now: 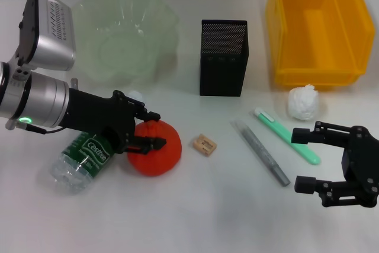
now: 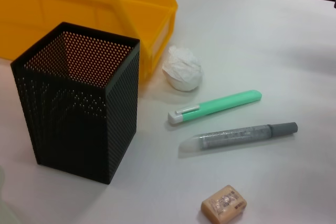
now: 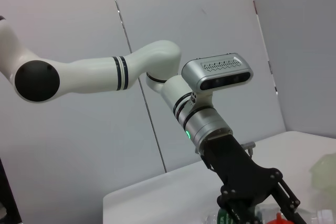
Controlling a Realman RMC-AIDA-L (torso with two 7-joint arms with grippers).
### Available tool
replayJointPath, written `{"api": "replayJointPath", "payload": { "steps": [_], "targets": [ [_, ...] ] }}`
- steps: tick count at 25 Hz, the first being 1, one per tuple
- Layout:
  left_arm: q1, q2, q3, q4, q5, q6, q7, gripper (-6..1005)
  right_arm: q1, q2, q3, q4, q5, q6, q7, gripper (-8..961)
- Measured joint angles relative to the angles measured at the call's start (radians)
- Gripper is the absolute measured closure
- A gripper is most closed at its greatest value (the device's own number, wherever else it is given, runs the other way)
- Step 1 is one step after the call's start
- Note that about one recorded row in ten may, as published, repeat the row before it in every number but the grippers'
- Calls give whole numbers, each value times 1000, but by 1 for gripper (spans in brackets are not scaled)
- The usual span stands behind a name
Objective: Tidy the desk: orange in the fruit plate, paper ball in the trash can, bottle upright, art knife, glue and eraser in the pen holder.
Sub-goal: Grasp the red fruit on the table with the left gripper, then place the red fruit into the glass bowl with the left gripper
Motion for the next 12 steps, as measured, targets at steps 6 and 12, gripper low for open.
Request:
{"api": "replayJointPath", "payload": {
  "steps": [6, 12],
  "targets": [
    [2, 0, 2, 1, -1, 1, 2, 417, -1, 0, 0, 0, 0, -6, 4, 114],
    [4, 1, -11, 5, -25, 36, 4, 670, -1, 0, 0, 0, 0, -7, 7, 114]
  ]
}}
